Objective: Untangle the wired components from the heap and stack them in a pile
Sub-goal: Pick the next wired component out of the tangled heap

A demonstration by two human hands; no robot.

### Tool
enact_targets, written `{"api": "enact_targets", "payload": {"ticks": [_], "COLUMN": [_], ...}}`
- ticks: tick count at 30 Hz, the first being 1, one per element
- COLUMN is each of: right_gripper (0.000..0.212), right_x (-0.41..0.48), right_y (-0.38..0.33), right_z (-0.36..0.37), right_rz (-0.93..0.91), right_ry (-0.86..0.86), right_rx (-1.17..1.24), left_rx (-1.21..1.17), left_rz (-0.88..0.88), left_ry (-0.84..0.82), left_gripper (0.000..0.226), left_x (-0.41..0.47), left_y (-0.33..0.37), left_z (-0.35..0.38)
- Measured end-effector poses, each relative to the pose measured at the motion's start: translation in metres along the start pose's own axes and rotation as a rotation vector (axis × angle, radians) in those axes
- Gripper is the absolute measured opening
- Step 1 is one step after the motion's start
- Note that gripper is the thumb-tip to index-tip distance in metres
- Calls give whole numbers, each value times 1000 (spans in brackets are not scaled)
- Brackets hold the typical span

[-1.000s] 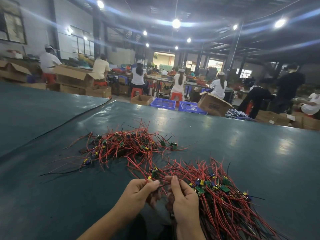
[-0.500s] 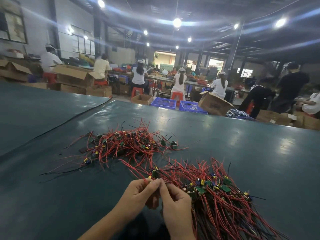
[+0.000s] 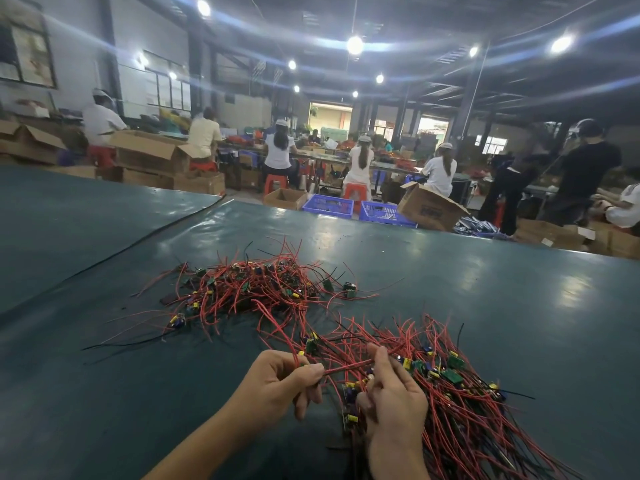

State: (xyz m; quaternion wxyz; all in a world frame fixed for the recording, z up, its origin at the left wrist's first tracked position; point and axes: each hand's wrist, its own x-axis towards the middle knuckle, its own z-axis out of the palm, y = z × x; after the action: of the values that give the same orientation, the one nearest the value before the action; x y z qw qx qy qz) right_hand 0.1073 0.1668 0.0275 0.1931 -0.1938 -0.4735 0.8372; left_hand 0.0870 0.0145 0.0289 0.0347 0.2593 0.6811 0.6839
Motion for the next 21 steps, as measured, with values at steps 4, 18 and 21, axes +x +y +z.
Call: {"api": "enact_targets", "payload": {"ticks": [4,18,21], "right_gripper": [15,33,49], "right_x": [3,0,-2], "right_y": [-6,-9,-10], "right_z": [-3,-7,-7], "right_rz": [17,34,40], "right_ry": [44,-160,-201], "right_rx": [113,244,262], "left_rx": [-33,-302,-398], "left_rz": [5,-360,-360], "left_ry": [48,301,395], "left_gripper": [36,43,35], "left_x": [0,5,8], "left_y": [-1,-17,-17], "left_z": [-4,-5,-7]}}
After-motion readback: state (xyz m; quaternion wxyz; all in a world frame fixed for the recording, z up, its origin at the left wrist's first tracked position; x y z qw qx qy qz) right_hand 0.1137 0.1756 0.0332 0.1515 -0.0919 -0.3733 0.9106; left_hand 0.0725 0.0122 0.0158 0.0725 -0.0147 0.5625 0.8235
